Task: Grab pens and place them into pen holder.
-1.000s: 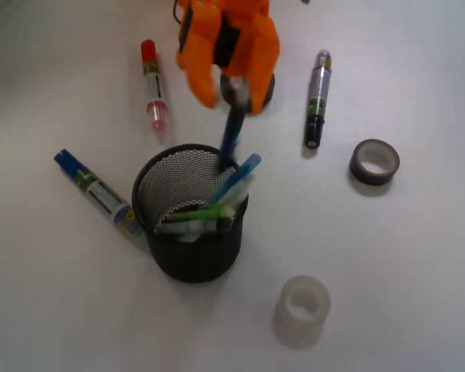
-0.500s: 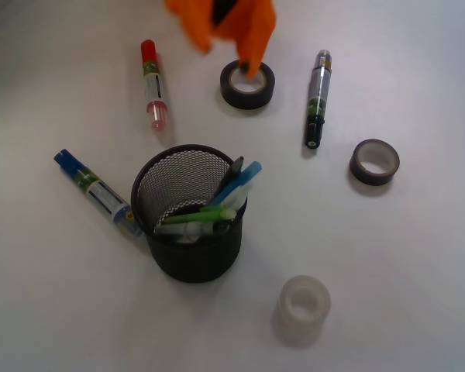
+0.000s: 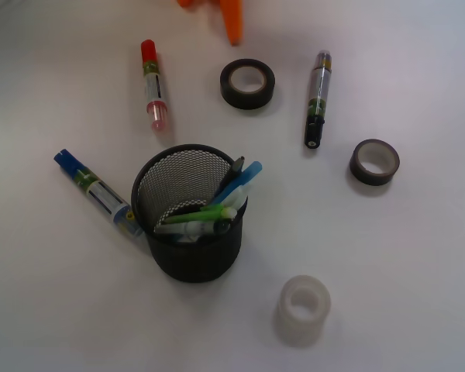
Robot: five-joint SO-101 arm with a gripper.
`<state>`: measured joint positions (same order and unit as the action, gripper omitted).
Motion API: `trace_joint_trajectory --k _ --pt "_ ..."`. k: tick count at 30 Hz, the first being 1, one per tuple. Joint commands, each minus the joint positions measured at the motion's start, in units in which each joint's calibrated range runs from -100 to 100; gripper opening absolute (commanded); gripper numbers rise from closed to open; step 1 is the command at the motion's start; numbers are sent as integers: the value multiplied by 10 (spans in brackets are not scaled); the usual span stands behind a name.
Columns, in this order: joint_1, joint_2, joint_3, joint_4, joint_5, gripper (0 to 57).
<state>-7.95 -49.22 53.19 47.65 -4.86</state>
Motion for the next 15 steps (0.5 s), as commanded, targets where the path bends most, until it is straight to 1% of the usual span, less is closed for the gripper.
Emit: trace_joint_trajectory --k 1,4,9,12,15 --pt "31 -87 47 123 52 6" --pt "54 -149 114 169 92 6" --pt "70 -257 262 183 72 6" --pt "68 -334 342 183 71 6" --pt "52 -415 373 212 71 6"
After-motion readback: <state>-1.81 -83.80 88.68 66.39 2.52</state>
